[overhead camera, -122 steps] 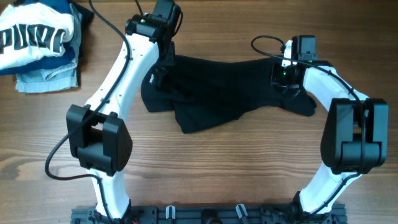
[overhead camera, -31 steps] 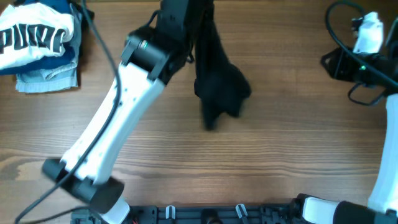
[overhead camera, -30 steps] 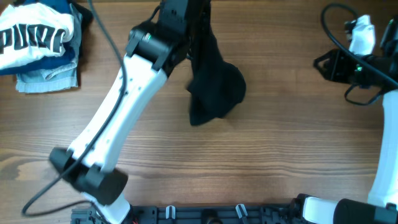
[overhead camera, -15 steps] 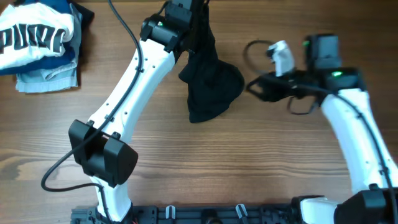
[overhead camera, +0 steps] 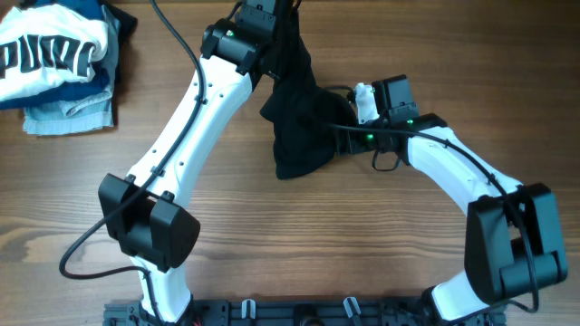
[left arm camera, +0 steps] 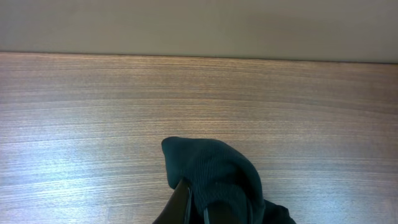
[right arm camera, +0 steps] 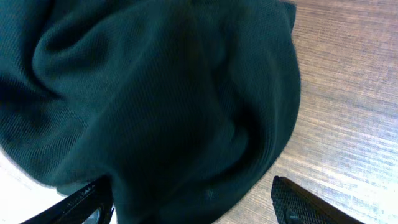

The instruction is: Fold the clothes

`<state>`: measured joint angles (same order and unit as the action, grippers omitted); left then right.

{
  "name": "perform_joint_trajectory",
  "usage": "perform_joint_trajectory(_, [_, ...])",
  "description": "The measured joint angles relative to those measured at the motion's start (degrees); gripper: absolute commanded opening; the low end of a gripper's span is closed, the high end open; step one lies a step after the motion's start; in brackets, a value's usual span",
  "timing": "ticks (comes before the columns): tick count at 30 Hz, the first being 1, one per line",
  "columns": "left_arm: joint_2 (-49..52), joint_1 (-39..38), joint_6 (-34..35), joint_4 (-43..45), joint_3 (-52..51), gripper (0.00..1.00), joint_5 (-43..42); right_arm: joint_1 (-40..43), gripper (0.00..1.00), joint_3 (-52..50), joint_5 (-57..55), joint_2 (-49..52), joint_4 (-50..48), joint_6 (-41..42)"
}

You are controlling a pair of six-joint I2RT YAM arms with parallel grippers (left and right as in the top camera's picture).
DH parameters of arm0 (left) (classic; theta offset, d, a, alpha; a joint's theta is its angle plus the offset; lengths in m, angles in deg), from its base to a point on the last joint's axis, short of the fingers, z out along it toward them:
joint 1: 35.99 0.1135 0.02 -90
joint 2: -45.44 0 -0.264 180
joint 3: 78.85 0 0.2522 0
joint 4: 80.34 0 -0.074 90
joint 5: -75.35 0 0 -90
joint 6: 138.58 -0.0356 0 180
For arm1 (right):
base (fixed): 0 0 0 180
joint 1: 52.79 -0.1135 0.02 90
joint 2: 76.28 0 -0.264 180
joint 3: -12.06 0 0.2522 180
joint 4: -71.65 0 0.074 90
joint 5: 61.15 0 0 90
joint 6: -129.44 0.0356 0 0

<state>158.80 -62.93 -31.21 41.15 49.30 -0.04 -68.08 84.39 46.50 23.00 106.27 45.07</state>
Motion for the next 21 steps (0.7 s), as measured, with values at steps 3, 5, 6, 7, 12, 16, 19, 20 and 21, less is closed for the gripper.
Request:
perform_joint_trajectory(3, [0.0, 0.0, 0.0, -0.1, 0.0, 0.04, 0.0, 0.0, 0.58, 0.0, 0.4, 0.9, -2.9, 0.9])
perform_joint_trajectory(5, [0.0, 0.0, 0.1, -0.1, 0.0, 0.04, 0.0, 0.0, 0.04, 0.0, 0.5, 1.1, -4.3, 1.2])
perform_joint_trajectory(6, [0.0, 0.0, 0.2, -0.3, 0.0, 0.04, 0.0, 0.0, 0.04, 0.0, 0.7, 1.1, -5.3, 1.6])
perform_joint_trajectory(7, [0.0, 0.0, 0.2, -0.5, 0.0, 0.04, 0.0, 0.2, 0.04, 0.0, 0.7, 1.1, -5.9, 2.2])
perform_joint_trajectory(12, [0.0, 0.0, 0.2, -2.5, 0.0, 0.04, 0.1, 6.9, 0.04, 0.0, 1.6, 1.1, -9.5, 4.0])
perform_joint_trajectory(16, [0.0, 0.0, 0.2, -5.1, 0.0, 0.04, 0.0, 18.1, 0.07, 0.4, 1.6, 1.1, -22.3, 4.6])
perform_joint_trajectory(19, [0.0, -0.4, 0.2, -6.5, 0.0, 0.04, 0.0, 20.3, 0.99, 0.5, 1.7, 1.3, -27.6, 4.7])
perform_joint_trajectory(20, [0.0, -0.7, 0.2, -6.9, 0.0, 0.04, 0.0, 20.1, 0.99, 0.5, 2.0, 1.4, -27.6, 4.8])
perform_joint_trajectory(21, [0.0, -0.9, 0.2, -7.1, 0.0, 0.04, 0.0, 19.9, 0.99, 0.5, 2.8, 1.4, -27.3, 4.8])
